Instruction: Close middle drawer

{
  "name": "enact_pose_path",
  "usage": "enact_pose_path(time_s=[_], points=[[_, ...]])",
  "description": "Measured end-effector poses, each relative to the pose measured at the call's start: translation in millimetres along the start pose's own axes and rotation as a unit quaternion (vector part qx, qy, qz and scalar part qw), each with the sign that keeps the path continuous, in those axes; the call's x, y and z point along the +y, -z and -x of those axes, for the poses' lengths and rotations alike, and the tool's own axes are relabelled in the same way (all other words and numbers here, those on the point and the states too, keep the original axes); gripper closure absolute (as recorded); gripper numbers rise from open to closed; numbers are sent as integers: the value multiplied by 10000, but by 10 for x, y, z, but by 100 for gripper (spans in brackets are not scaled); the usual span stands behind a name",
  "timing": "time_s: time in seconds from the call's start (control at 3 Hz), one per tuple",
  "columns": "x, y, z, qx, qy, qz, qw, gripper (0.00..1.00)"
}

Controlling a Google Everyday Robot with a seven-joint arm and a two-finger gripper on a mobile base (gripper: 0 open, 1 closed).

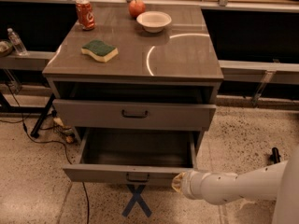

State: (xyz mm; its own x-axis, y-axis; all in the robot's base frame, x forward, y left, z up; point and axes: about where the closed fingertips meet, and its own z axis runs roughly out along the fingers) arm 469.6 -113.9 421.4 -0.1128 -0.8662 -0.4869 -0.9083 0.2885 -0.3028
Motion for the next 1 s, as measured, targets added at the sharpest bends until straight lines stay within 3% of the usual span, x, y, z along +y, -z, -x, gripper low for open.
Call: enact_pose_path(time_s=[0.33,0.67,1.0], points=[[-306,-138,320,-160,308,-251,9991,100],[-356,-164,387,-191,361,-286,9988,100],[-587,-280,707,-336,602,-449,9966,100]])
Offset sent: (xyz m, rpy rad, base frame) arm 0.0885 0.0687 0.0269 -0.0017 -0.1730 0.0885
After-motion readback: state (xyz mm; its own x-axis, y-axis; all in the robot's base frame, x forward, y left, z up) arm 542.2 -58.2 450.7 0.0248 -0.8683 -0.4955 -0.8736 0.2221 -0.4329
